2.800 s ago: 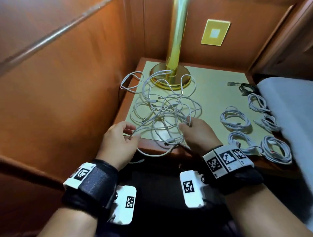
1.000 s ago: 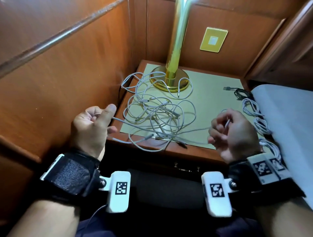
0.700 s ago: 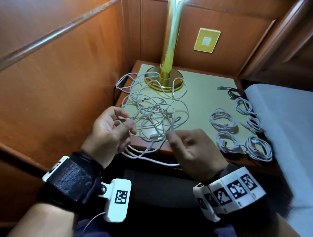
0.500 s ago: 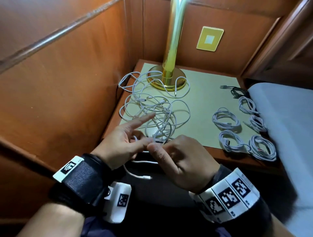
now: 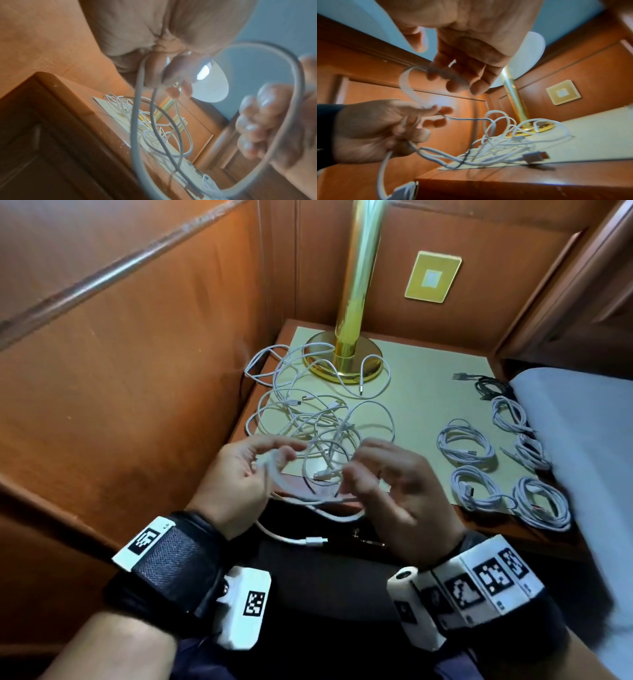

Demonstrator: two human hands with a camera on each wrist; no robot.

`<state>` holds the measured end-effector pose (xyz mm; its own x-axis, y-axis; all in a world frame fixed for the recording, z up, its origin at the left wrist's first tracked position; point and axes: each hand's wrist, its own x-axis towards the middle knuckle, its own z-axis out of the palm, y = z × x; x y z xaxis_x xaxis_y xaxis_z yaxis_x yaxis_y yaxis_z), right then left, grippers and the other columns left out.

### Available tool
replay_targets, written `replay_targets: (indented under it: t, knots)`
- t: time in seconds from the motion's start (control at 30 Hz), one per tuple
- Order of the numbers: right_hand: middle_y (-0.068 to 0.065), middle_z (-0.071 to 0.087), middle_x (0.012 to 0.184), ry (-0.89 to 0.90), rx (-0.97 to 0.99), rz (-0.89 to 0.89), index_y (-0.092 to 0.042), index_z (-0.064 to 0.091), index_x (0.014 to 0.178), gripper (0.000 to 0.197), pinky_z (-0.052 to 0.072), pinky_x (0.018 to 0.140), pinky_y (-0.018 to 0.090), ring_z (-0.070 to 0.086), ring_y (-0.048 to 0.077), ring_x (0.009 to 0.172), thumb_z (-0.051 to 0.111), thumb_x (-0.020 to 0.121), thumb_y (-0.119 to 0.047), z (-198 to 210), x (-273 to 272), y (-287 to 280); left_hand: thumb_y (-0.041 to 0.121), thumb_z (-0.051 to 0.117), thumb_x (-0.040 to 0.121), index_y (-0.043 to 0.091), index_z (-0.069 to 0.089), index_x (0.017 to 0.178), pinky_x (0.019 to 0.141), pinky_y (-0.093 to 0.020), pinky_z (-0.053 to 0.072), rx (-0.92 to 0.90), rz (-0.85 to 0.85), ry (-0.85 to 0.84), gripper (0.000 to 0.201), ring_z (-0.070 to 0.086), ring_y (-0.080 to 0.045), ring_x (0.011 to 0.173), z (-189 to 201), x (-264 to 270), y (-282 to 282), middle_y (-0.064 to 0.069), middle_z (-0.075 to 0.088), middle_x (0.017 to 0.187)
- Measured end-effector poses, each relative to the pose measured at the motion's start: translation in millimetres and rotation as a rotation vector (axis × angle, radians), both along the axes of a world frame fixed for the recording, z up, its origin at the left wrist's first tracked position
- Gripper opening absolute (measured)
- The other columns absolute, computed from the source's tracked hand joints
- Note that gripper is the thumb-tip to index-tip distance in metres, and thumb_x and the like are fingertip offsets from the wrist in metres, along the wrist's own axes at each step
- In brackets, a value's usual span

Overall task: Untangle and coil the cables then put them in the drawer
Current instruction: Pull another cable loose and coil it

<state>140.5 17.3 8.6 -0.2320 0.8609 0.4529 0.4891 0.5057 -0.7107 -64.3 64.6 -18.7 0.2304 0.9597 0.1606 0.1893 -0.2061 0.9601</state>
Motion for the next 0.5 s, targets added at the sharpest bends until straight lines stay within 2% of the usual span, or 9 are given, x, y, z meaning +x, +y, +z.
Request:
replay_targets:
  t: [0.07, 0.1, 0.13, 0.17, 0.27, 0.33, 0.37, 0.43, 0.5]
  knots:
    - [0.001, 0.059, 0.080, -0.071, -0.095, -0.227, -0.011, 0.063, 0.083, 0.036, 0.046, 0.068, 0.032, 0.058, 0.018, 0.076, 0.044, 0.097, -0.037, -8, 11, 13, 0.001, 0.052, 0.100, 0.002, 0.073, 0.102, 0.057, -0.002, 0.040, -0.010, 0.056, -0.102, 0.021, 0.057, 0.004, 0.054, 1, -4, 4, -0.009, 0.069, 0.091]
    - [0.000, 0.061, 0.089, -0.121, -0.167, -0.333, -0.014, 0.064, 0.093, 0.028, 0.046, 0.070, 0.024, 0.059, 0.014, 0.080, 0.048, 0.097, -0.037, -13, 16, 18, 0.000, 0.051, 0.100, 0.000, 0.072, 0.102, 0.051, -0.003, 0.037, -0.013, 0.069, -0.141, 0.022, 0.053, 0.002, 0.048, 1, -6, 5, -0.010, 0.068, 0.089]
    - [-0.001, 0.062, 0.100, -0.160, -0.254, -0.412, -0.018, 0.063, 0.105, 0.022, 0.043, 0.072, 0.016, 0.058, 0.010, 0.084, 0.053, 0.096, -0.035, -17, 19, 22, 0.001, 0.051, 0.100, 0.002, 0.073, 0.102, 0.046, -0.007, 0.035, -0.014, 0.070, -0.165, 0.022, 0.048, -0.001, 0.044, 1, -7, 5, -0.008, 0.069, 0.088]
    - [-0.001, 0.061, 0.110, -0.189, -0.333, -0.455, -0.020, 0.060, 0.118, 0.026, 0.042, 0.075, 0.014, 0.058, 0.009, 0.088, 0.057, 0.096, -0.034, -21, 21, 25, 0.003, 0.053, 0.100, 0.005, 0.074, 0.102, 0.042, -0.012, 0.032, -0.015, 0.056, -0.179, 0.021, 0.041, -0.004, 0.041, 0, -8, 5, -0.006, 0.070, 0.087]
    - [-0.003, 0.059, 0.124, -0.159, -0.454, -0.457, -0.021, 0.050, 0.139, 0.051, 0.047, 0.095, 0.032, 0.063, 0.018, 0.100, 0.064, 0.093, -0.039, -30, 16, 29, 0.014, 0.056, 0.095, 0.007, 0.074, 0.104, 0.038, -0.022, 0.024, -0.047, -0.018, -0.215, 0.021, 0.031, -0.011, 0.040, 1, -8, 5, -0.006, 0.072, 0.090]
    - [-0.009, 0.063, 0.115, 0.011, -0.522, -0.429, -0.024, 0.050, 0.140, 0.058, 0.053, 0.094, 0.047, 0.067, 0.023, 0.096, 0.067, 0.088, -0.043, -34, 10, 32, 0.017, 0.055, 0.091, 0.005, 0.074, 0.103, 0.038, -0.018, 0.027, -0.062, -0.032, -0.226, 0.025, 0.031, -0.010, 0.040, 2, -7, 3, -0.007, 0.071, 0.089]
    - [-0.011, 0.065, 0.105, 0.143, -0.557, -0.422, -0.025, 0.052, 0.137, 0.056, 0.056, 0.089, 0.050, 0.069, 0.023, 0.088, 0.069, 0.086, -0.042, -35, 9, 33, 0.017, 0.055, 0.091, 0.004, 0.073, 0.102, 0.039, -0.016, 0.028, -0.057, -0.028, -0.234, 0.025, 0.032, -0.010, 0.039, 3, -6, 3, -0.008, 0.071, 0.088]
    - [-0.009, 0.065, 0.092, 0.215, -0.528, -0.443, -0.024, 0.063, 0.124, 0.037, 0.058, 0.082, 0.044, 0.067, 0.018, 0.077, 0.069, 0.089, -0.034, -33, 9, 33, 0.016, 0.054, 0.091, 0.003, 0.073, 0.100, 0.038, -0.016, 0.028, -0.035, 0.006, -0.268, 0.024, 0.032, -0.010, 0.038, 4, -6, 2, -0.010, 0.069, 0.087]
    - [-0.009, 0.067, 0.086, 0.151, -0.445, -0.454, -0.025, 0.069, 0.106, 0.013, 0.053, 0.073, 0.029, 0.063, 0.010, 0.072, 0.066, 0.093, -0.026, -29, 12, 32, 0.015, 0.054, 0.091, 0.003, 0.073, 0.099, 0.037, -0.016, 0.026, -0.033, 0.048, -0.329, 0.024, 0.032, -0.009, 0.037, 5, -7, 3, -0.013, 0.068, 0.087]
